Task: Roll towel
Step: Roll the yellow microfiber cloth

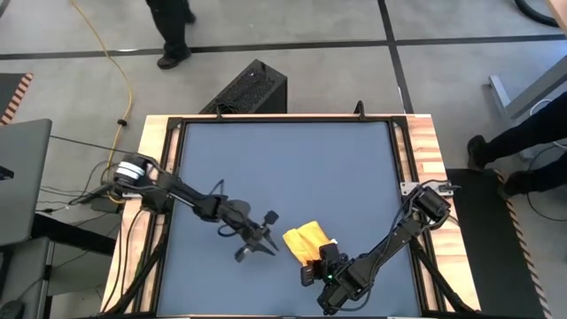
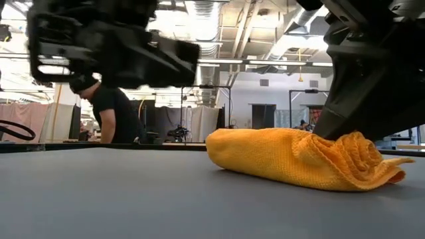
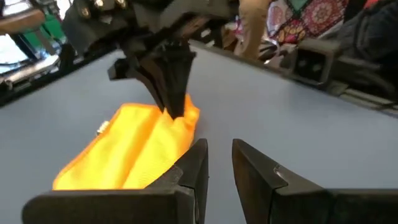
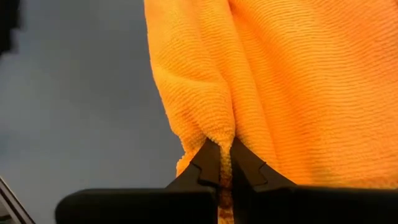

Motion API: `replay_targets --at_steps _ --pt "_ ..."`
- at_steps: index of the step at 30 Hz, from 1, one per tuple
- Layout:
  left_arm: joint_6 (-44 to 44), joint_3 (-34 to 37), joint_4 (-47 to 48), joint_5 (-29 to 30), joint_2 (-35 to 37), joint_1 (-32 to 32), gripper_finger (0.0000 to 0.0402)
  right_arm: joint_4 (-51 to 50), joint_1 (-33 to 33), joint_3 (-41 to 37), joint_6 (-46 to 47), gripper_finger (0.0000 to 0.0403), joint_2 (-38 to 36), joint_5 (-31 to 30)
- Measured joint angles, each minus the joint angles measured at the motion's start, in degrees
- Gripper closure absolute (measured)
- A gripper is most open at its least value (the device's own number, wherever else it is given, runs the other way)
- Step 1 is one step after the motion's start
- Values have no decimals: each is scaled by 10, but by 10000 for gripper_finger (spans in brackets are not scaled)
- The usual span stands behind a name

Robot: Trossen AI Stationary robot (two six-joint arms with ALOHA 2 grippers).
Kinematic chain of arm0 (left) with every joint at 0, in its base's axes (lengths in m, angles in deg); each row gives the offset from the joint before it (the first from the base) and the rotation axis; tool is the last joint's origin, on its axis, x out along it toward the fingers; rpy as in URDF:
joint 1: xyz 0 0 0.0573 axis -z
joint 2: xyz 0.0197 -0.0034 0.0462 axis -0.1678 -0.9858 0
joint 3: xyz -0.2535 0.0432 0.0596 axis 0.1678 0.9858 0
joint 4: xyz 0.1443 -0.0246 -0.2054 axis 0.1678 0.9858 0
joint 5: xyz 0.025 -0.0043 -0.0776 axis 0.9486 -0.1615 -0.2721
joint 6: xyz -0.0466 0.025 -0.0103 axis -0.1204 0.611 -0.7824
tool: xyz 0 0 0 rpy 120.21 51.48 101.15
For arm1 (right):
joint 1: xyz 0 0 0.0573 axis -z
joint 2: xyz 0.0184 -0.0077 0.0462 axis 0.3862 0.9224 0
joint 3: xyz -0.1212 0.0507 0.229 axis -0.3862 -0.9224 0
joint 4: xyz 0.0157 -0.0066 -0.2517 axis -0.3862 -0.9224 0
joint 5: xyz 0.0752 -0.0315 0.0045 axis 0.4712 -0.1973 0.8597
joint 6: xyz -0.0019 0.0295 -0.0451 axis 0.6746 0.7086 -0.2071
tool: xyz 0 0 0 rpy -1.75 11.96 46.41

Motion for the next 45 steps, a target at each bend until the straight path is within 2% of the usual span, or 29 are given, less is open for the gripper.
replay_targets --at_steps 8,12,19,24,45 --pt "17 -152 150 -1 -110 -20 340 -4 1 0 10 374 0 -4" --pt "18 -192 170 -9 -133 -24 340 -3 -5 0 15 374 0 -22" --pt "56 -209 176 45 -134 -24 340 -7 -13 0 30 372 0 -34" --pt "78 -212 190 48 -134 -24 340 -7 -13 0 38 361 0 -36" --pt "81 -229 157 55 -152 -35 340 -32 -19 0 50 365 1 -54"
